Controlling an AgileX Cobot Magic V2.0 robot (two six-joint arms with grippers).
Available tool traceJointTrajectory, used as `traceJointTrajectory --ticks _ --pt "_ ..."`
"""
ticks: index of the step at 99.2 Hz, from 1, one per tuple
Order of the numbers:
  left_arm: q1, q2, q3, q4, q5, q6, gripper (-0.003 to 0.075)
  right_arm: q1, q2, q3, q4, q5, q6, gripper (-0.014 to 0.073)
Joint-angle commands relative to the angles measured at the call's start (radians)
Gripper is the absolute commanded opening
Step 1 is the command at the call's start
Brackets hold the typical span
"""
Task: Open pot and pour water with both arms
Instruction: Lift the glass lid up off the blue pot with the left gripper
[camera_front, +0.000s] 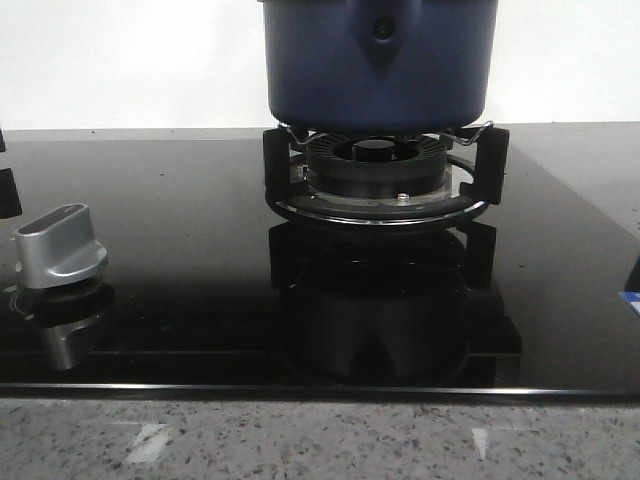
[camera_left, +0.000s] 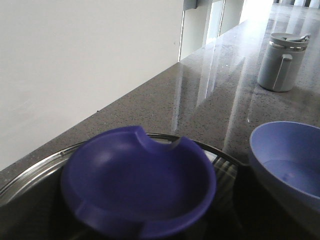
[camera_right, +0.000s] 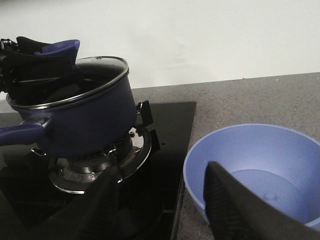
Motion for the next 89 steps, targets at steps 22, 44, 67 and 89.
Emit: traceJointTrajectory --ticks 22,44,67,89 --pt "-0.008 -0.034 -0.030 -0.081 0.012 -0.002 0.0505 0.003 0.022 -0.032 0.008 -0.067 -0.008 0.0351" --pt "-0.008 -0.026 -0.030 -0.081 0.014 -0.002 0.0366 0.003 0.022 -0.032 0.008 -0.067 -0.008 0.0351" --pt "-0.008 -0.026 -0.030 -0.081 0.014 -0.002 0.0258 0.003 0.022 -0.032 0.008 -0.067 -0.008 0.0351" --pt "-0.008 -0.026 -0.030 -0.081 0.040 -0.002 0.0239 0.003 0.022 -0.032 0.008 -0.067 -0.008 0.0351"
